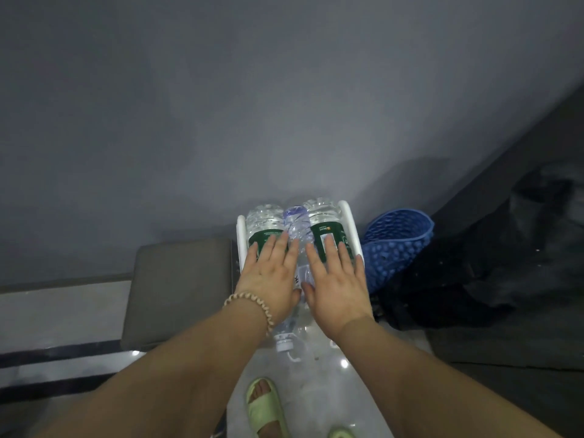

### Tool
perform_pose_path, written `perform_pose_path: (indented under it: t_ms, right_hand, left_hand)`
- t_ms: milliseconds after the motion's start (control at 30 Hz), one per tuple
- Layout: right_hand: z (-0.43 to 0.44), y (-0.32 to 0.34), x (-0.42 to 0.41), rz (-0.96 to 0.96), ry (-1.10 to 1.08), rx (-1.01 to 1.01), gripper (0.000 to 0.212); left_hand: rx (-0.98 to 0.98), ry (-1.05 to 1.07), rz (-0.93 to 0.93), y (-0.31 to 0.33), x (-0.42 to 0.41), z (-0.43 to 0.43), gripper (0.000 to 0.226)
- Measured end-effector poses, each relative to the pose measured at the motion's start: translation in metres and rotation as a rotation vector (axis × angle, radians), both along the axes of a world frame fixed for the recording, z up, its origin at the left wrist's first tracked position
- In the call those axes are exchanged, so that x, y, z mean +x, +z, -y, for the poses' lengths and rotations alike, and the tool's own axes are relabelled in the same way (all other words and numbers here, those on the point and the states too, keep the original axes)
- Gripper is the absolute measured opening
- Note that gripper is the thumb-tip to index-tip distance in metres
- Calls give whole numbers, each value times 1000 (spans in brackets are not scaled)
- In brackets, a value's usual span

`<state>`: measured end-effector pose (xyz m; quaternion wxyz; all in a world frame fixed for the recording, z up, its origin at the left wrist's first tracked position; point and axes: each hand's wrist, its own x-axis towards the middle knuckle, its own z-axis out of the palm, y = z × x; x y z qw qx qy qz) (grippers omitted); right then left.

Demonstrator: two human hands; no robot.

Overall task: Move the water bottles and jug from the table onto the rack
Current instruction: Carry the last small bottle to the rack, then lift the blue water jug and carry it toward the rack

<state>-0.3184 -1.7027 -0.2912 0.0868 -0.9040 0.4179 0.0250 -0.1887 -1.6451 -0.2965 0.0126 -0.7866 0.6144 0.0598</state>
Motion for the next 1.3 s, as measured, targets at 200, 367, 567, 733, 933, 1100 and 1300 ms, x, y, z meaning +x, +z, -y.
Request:
perform_pose_path:
  t_ms: [200, 367, 567, 733, 933, 1100, 1300]
  right_hand:
    - [-11, 51, -22, 59, 110, -117, 69]
    - [-53, 102, -53, 178, 279, -166, 73]
    - [-136, 163, -73, 353, 497, -196, 74]
    - [-224, 202, -70, 441, 622, -173, 78]
    - [-366, 239, -59, 549, 799, -191, 79]
    - [-533, 248, -56, 660, 951, -149, 78]
    - [-760, 243, -47, 659, 1060, -94, 78]
  left_hand:
    - [-75, 83, 101, 57, -21, -28, 87]
    - [-150, 258, 185, 113, -62, -86, 87]
    - [-252, 458, 258, 169, -115, -185, 86]
    - [-327, 572, 267, 210, -136, -290, 82]
    - [-428, 783, 364, 250, -152, -439, 82]
    - [-402, 904, 482, 263, -175, -616, 81]
    - [-303, 1084, 425, 265, -211, -855, 84]
